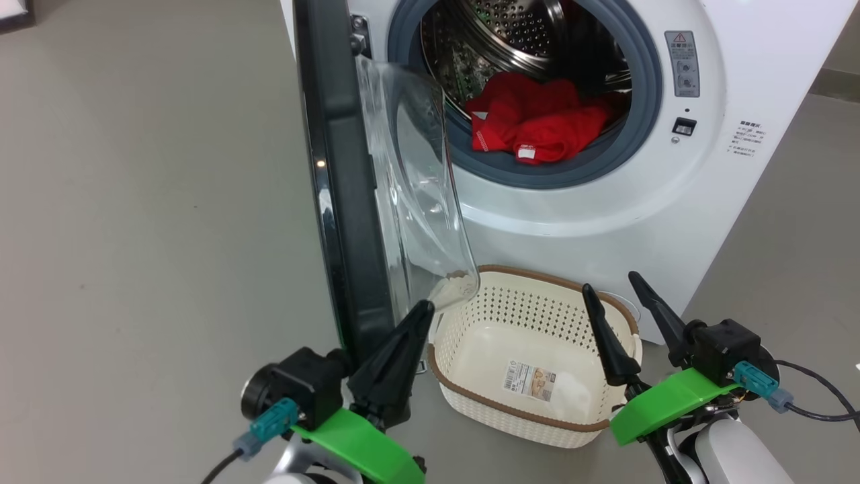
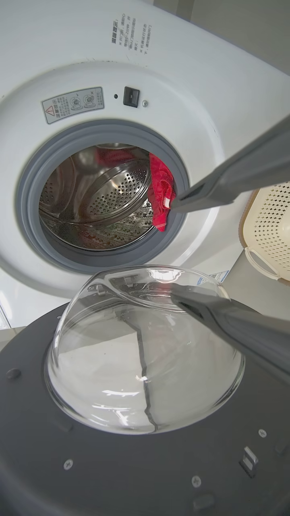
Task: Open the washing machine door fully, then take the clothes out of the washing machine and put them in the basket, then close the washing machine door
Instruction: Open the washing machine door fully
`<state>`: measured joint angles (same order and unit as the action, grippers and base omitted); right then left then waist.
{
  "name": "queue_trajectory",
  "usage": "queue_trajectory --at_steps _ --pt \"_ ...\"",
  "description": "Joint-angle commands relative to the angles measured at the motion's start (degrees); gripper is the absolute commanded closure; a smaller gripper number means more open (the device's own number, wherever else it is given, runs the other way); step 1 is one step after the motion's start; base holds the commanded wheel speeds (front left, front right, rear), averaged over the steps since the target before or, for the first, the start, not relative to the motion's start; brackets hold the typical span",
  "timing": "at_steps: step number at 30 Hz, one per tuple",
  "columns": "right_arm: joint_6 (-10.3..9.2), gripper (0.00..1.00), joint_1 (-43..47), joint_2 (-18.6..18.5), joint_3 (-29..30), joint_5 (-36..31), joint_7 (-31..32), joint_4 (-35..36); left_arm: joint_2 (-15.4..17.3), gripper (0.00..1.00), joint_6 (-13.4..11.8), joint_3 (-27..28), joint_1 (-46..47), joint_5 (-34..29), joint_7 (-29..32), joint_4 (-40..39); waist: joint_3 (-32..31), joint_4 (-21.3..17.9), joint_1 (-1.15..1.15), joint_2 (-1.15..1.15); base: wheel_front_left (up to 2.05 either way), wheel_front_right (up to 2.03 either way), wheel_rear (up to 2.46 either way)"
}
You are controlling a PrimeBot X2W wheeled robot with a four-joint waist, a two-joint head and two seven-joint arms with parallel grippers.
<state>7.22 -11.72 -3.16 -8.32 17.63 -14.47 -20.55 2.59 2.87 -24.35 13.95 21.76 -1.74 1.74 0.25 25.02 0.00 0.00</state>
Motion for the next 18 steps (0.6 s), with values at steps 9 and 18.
queue_trajectory --at_steps 9,18 --pt "0.26 0.00 -0.56 0.28 -1.16 0.17 -0.52 1.18 1.28 1.00 -2.08 1.96 0.41 -0.37 1.51 2.90 0.50 0.59 0.00 0.00 0.00 0.00 0.00" --pt "0.26 0.00 -0.23 0.28 -1.22 0.13 -0.52 0.43 2.26 1.00 -6.53 4.18 -0.43 -1.69 0.90 3.72 0.68 1.85 0.00 0.00 0.00 0.00 0.00"
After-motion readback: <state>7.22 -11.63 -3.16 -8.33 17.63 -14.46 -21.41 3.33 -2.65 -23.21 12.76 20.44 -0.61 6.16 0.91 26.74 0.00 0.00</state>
